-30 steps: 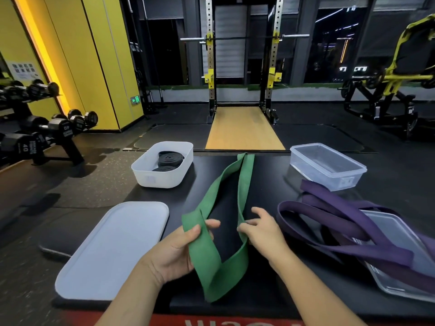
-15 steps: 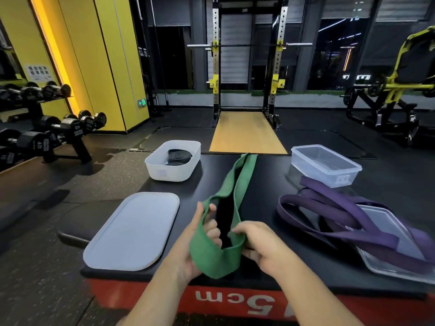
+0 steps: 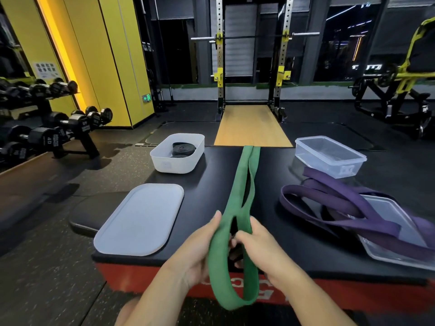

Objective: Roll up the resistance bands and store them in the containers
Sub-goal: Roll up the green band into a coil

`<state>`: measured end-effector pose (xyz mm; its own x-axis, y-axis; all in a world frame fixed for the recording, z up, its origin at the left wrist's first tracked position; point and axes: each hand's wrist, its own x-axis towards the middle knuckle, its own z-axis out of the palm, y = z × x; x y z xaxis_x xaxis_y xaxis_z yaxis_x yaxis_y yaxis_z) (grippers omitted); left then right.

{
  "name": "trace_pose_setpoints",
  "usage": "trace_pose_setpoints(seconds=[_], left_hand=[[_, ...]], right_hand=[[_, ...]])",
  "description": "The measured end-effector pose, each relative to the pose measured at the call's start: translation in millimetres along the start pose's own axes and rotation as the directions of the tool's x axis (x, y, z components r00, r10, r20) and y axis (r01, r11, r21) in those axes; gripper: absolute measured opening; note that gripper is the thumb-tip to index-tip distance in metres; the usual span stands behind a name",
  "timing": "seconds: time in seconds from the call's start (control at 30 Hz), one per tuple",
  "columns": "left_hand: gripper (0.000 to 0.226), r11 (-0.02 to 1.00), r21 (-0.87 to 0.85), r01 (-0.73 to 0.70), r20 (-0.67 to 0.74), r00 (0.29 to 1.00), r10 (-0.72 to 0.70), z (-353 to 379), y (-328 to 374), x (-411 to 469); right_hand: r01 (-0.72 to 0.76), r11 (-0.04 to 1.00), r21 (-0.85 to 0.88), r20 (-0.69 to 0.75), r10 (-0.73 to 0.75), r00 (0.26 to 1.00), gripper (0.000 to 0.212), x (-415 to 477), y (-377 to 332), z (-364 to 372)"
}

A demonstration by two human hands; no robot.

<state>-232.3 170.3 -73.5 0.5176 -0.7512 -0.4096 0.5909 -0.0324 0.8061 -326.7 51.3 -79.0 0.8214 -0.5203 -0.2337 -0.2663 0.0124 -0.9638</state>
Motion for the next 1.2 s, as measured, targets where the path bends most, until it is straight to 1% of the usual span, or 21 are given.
trace_pose_setpoints(seconds=[0.03,0.07,0.13,0.17,0.23,0.33,0.43,0.5,0.53,0.6,0.67,0.7,0.73,0.83,0.93,1.0,1.07,1.1,1.17,1.2], left_hand=[[0.047,1.0,-0.008,0.01,-0.066,0.998,-0.011,1,1,2],[0.043,1.0,-0.021,0.007,-0.133,0.991,-0.01,-1,0,7],[0.031,1.0,-0.011,-0.027,-0.243,0.97,0.023,-5,-2,16],[0.025,0.999,0.018,-0.042,-0.283,0.958,0.045,-7,-4,20],[0.02,0.996,0.073,-0.054,-0.313,0.947,0.074,-6,-6,26],[0.029,0.985,0.166,-0.052,-0.279,0.955,0.097,5,-10,25],[0.028,0.978,0.208,-0.019,-0.218,0.974,0.065,24,-11,16],[0.031,0.951,0.308,0.012,-0.217,0.974,0.058,33,-9,16],[0.035,0.914,0.406,0.016,-0.227,0.97,0.084,34,-8,20],[0.043,0.811,0.585,-0.025,-0.208,0.962,0.179,33,-8,29],[0.055,0.713,0.7,-0.049,-0.166,0.959,0.229,31,-6,36],[0.059,0.672,0.739,-0.046,-0.154,0.96,0.235,30,-6,38],[0.06,0.654,0.756,-0.043,-0.145,0.962,0.232,29,-4,38],[0.049,0.681,0.727,-0.087,-0.122,0.96,0.252,23,2,44],[0.026,0.726,0.679,-0.107,-0.147,0.95,0.277,23,3,50],[0.021,0.704,0.7,-0.124,-0.126,0.948,0.293,24,0,54],[0.022,0.67,0.724,-0.164,-0.106,0.933,0.343,24,-2,58],[0.021,0.701,0.691,-0.175,-0.106,0.935,0.338,24,-2,59],[0.021,0.798,0.58,-0.162,-0.092,0.961,0.261,23,1,58],[0.021,0.826,0.542,-0.152,-0.067,0.973,0.223,22,3,58]], right_hand=[[-0.003,0.999,-0.042,0.013,0.003,1.0,0.033,-3,3,3],[-0.005,0.999,-0.049,-0.003,0.005,1.0,0.036,-6,5,5],[-0.003,1.0,0.008,-0.051,0.003,0.999,0.039,-8,8,7],[0.001,0.999,0.041,-0.068,0.002,0.998,0.04,-8,9,7],[-0.003,0.997,0.073,-0.076,0.009,0.997,0.041,-8,8,6],[0.009,0.998,0.064,-0.055,-0.006,0.998,0.031,-8,9,7],[0.06,0.998,-0.037,-0.09,-0.063,0.994,0.023,-5,12,7],[0.056,0.991,-0.121,-0.103,-0.069,0.992,0.024,-4,11,4],[0.043,0.983,-0.176,-0.104,-0.062,0.993,0.025,-4,8,3],[0.026,0.968,-0.25,-0.108,-0.054,0.993,0.031,-4,5,0],[0.037,0.947,-0.319,-0.079,-0.066,0.995,0.039,-3,3,-1],[0.042,0.948,-0.317,-0.078,-0.07,0.994,0.042,-3,2,0],[0.037,0.953,-0.301,-0.078,-0.064,0.995,0.042,-3,2,1],[0.01,0.969,-0.247,-0.108,-0.037,0.993,0.038,-1,4,2],[0.049,0.949,-0.312,-0.071,-0.075,0.995,0.037,0,10,1],[0.068,0.952,-0.299,-0.078,-0.096,0.992,0.044,1,16,4],[0.07,0.963,-0.26,-0.095,-0.097,0.991,0.051,0,18,7],[0.079,0.962,-0.26,-0.095,-0.106,0.99,0.052,1,18,8],[0.102,0.958,-0.267,-0.082,-0.128,0.988,0.048,3,19,8],[0.113,0.958,-0.262,-0.08,-0.138,0.987,0.044,5,18,6]])
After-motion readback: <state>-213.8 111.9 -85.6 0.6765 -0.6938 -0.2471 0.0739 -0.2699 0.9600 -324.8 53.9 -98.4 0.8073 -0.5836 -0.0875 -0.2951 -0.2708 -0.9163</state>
